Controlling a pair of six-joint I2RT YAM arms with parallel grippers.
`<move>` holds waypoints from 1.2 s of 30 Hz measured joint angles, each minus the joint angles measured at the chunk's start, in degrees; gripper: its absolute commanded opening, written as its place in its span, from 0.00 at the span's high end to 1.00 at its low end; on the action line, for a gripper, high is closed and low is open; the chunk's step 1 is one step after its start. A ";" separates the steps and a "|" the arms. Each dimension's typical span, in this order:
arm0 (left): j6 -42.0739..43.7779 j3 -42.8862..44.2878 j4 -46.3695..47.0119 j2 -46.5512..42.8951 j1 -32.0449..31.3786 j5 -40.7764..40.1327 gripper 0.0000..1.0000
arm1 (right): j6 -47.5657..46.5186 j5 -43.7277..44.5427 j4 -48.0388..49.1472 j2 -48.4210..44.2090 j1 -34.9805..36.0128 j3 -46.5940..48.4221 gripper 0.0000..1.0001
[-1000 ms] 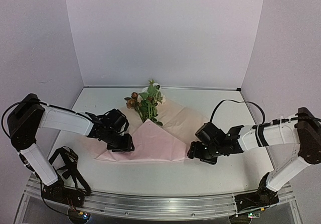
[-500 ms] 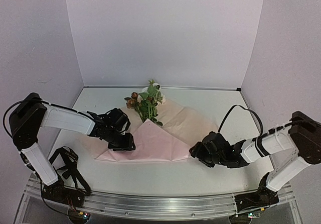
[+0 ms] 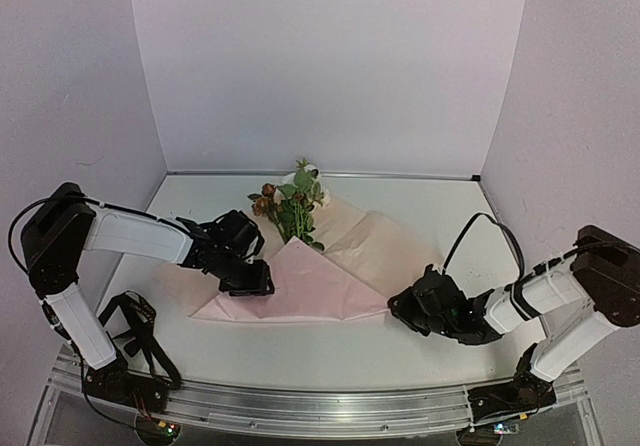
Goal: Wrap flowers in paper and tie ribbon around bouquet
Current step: Pick up the one-fourth-folded wrapping paper from the center of the board, then press the fold line of the 1/4-folded wrapping paper.
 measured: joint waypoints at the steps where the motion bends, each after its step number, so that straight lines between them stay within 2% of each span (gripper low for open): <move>1: 0.16 0.26 0.01 -0.01 -0.03 0.39 0.53 | 0.03 0.26 0.38 0.03 0.02 -0.39 0.85; 6: 1.28 0.88 -1.03 -0.98 -1.37 1.94 0.49 | -0.35 1.75 1.75 0.73 0.47 -1.10 0.91; 10: 1.46 0.86 -3.38 -5.50 -4.41 2.99 0.49 | -0.50 3.36 2.68 0.90 0.86 -1.43 0.94; 17: 1.41 -1.08 -3.88 -12.53 -9.36 5.71 0.58 | -0.54 6.27 3.53 1.31 1.39 -1.95 0.99; 24: 1.45 -3.03 -2.03 -7.19 -11.63 6.82 0.60 | -0.35 8.13 3.97 1.79 1.82 -2.80 1.00; 36: 0.72 -3.80 1.14 -1.59 -11.52 1.84 0.65 | -0.33 8.77 4.00 1.79 1.86 -3.48 1.00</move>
